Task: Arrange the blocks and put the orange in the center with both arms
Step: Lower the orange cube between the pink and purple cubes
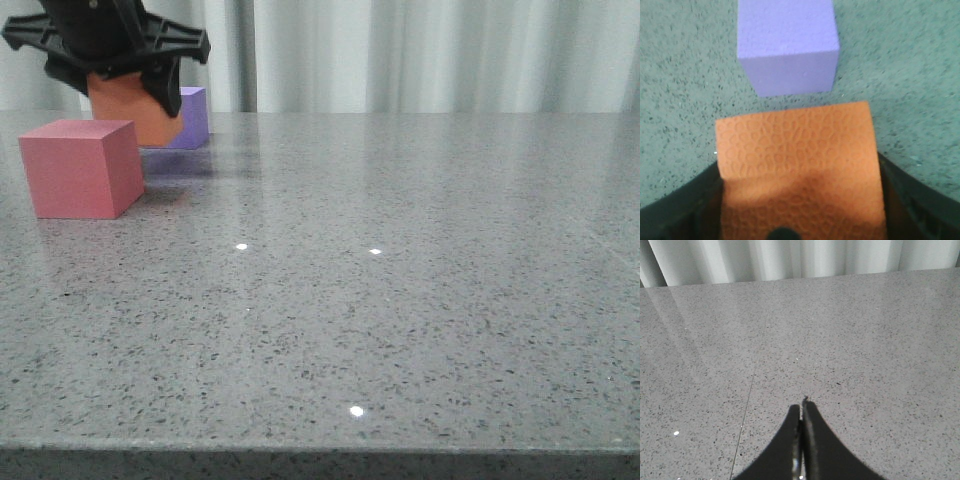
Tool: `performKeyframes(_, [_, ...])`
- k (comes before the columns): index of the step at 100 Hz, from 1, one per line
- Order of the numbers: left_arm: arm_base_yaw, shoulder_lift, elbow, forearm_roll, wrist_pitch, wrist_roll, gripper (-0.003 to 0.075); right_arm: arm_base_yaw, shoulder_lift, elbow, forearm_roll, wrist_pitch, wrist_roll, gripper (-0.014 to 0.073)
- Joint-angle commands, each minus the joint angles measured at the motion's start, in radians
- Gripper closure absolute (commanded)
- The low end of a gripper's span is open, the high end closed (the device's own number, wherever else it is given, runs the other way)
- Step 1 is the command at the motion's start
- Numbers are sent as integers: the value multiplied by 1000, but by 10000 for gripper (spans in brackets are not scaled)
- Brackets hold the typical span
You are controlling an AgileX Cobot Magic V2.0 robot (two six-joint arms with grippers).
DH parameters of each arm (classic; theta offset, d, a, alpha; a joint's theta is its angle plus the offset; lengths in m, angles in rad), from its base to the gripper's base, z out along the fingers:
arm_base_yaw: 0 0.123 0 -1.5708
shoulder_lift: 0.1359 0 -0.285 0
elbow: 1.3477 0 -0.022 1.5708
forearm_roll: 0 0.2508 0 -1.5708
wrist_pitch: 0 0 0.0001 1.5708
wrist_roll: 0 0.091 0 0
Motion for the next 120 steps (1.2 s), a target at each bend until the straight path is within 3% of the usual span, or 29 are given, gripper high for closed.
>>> performKeyframes(1, [6,-35,-25,4,-51,1,441,-4,1,-27,-23,-75,-10,662])
performKeyframes(74, [6,0,-25,4,-35,1,426,-4,1,-27,-23,-75,-10,662])
performKeyframes(81, [6,0,-25,4,-31,1,359,-4,1,-27,-23,-75,-10,662])
performKeyframes(93, [6,0,-25,4,-36,1,117,-4,1,-27,-23,-75,-10,662])
performKeyframes(100, [6,0,-25,4,-36,1,27,-4,1,-27,-23,-75,-10,662])
performKeyframes(120, [6,-29,-25,4,-45,1,63,-4,1,-27,-23,-75,-10,662])
